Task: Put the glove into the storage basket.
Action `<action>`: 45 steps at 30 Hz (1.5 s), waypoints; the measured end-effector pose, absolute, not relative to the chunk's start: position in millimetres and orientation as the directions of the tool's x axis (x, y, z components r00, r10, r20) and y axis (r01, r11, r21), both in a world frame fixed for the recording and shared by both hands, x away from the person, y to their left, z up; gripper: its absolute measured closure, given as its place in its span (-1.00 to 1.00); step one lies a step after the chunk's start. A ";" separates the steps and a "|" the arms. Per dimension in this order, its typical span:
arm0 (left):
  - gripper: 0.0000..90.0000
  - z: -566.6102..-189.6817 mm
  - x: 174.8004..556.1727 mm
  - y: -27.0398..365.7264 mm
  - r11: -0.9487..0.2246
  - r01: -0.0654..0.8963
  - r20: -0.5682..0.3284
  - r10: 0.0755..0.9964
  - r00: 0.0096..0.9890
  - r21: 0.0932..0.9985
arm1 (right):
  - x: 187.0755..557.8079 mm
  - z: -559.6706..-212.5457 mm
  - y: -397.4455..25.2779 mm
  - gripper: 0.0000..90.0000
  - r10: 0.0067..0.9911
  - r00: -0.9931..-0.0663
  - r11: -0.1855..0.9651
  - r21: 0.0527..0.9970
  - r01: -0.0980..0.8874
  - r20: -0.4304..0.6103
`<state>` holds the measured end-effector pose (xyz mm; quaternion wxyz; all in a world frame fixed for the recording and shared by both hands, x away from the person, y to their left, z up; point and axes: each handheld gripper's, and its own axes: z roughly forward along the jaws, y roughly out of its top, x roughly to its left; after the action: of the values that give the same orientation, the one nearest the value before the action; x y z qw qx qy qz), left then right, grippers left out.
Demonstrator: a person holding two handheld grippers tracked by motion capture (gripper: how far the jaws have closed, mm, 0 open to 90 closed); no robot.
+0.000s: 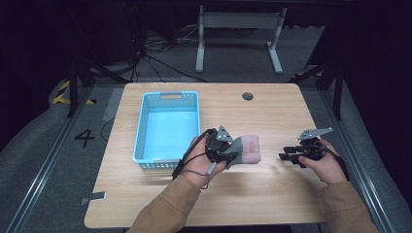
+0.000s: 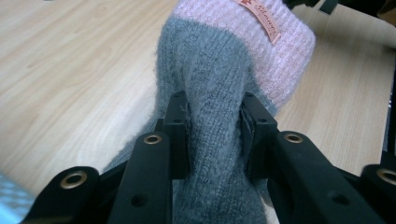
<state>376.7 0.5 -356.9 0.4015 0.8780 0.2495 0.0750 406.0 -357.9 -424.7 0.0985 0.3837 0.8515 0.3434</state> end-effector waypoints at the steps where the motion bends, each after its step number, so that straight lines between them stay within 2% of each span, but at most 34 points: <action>1: 0.53 -355.4 377.9 3.6 -0.554 0.378 -0.064 0.502 0.862 0.742 | 407.0 -424.9 -357.2 0.30 0.721 -0.686 0.470 0.661 0.585 0.095; 11: 0.53 -343.1 394.1 49.1 -0.507 0.423 -0.057 0.588 0.807 0.751 | 407.7 -426.9 -356.8 0.29 0.723 -0.683 0.465 0.658 0.592 0.104; 26: 0.52 -331.9 424.2 105.6 -0.468 0.436 -0.025 0.659 0.752 0.768 | 396.6 -431.2 -367.4 0.28 0.749 -0.654 0.442 0.656 0.612 0.106; 45: 0.51 -361.7 469.8 145.1 -0.419 0.525 -0.035 0.756 0.653 0.741 | 380.3 -434.7 -379.2 0.25 0.770 -0.630 0.427 0.649 0.630 0.105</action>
<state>469.8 145.1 -361.7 0.3752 0.8281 0.3869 0.1540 380.3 -379.2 -434.7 0.1040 0.4175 0.8382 0.3351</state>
